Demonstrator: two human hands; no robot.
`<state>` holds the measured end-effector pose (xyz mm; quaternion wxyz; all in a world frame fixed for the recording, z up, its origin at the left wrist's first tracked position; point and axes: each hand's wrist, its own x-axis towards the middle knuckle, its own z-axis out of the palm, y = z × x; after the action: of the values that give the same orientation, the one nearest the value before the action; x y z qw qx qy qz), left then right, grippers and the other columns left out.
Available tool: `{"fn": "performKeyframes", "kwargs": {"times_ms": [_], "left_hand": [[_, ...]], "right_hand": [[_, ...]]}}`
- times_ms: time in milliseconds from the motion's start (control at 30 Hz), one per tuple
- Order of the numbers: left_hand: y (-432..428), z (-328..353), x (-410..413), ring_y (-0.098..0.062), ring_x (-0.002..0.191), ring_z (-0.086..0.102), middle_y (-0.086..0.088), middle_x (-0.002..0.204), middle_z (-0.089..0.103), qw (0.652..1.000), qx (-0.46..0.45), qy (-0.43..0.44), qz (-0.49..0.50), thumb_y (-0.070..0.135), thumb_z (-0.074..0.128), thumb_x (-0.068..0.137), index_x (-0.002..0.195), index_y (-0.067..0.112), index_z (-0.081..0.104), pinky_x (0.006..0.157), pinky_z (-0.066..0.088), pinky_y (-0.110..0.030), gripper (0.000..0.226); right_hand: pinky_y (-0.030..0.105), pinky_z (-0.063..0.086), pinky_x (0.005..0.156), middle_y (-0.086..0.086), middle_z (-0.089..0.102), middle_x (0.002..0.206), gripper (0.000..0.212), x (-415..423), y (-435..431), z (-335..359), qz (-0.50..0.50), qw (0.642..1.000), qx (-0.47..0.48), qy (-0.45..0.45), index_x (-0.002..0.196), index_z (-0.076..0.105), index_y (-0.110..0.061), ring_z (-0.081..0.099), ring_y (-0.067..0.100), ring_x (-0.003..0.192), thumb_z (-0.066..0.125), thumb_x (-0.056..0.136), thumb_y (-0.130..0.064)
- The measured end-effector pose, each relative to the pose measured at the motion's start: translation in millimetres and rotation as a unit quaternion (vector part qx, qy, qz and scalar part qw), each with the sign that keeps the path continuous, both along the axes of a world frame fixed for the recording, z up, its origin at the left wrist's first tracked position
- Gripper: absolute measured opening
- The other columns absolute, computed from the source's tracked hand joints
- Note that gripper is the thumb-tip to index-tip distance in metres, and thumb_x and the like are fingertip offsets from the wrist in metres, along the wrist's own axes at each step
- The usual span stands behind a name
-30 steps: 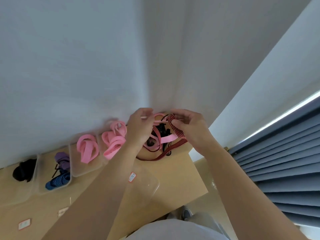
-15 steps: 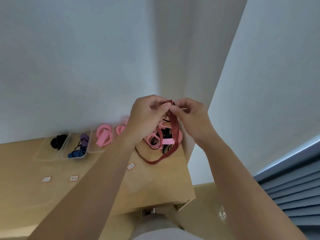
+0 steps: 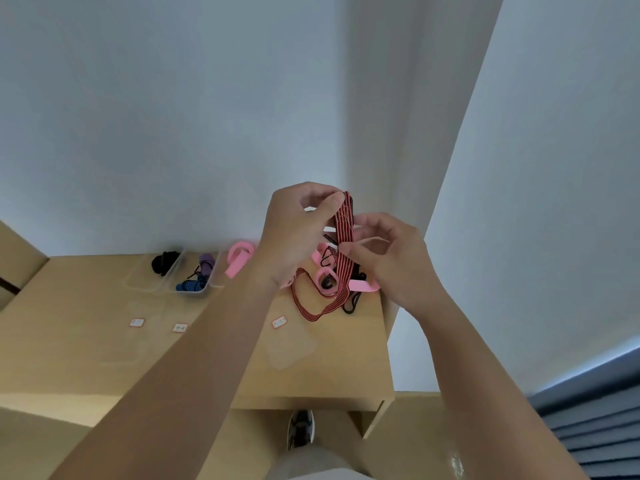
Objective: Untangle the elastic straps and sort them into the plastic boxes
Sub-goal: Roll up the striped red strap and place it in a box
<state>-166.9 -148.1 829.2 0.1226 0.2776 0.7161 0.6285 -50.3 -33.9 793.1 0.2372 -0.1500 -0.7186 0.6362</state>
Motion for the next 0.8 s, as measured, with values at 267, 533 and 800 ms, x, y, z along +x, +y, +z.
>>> {"fn": "performKeyframes", "kwargs": {"times_ms": [267,533,800], "left_hand": [[-8,10,13,-0.014,0.085,0.076,0.008,0.089,0.078,0.997,-0.001,0.042,0.066,0.022,0.07,0.094,0.094,0.021,0.078,0.082,0.061,-0.051,0.008],[-10,12,-11,-0.031,0.099,0.074,-0.007,0.098,0.077,0.992,0.092,-0.063,0.064,0.015,0.07,0.097,0.093,0.018,0.075,0.087,0.06,-0.058,0.007],[-10,17,-49,-0.041,0.103,0.071,-0.028,0.112,0.068,0.972,0.19,-0.139,0.03,0.009,0.063,0.1,0.097,0.007,0.069,0.075,0.063,-0.045,0.007]], "right_hand": [[0.026,0.055,0.065,-0.002,0.071,0.093,0.036,0,-11,-2,-0.016,0.999,0.019,0.027,0.118,0.068,-0.016,0.063,0.011,0.071,0.072,0.086,0.0],[0.026,0.053,0.071,-0.015,0.072,0.087,0.023,-25,-17,5,-0.065,0.996,0.048,0.036,0.099,0.074,-0.016,0.06,0.007,0.075,0.077,0.082,-0.001],[0.046,0.063,0.07,0.003,0.076,0.078,0.01,-65,-30,13,-0.109,0.993,-0.025,0.02,0.096,0.075,-0.017,0.075,0.025,0.075,0.076,0.087,-0.011]]}}
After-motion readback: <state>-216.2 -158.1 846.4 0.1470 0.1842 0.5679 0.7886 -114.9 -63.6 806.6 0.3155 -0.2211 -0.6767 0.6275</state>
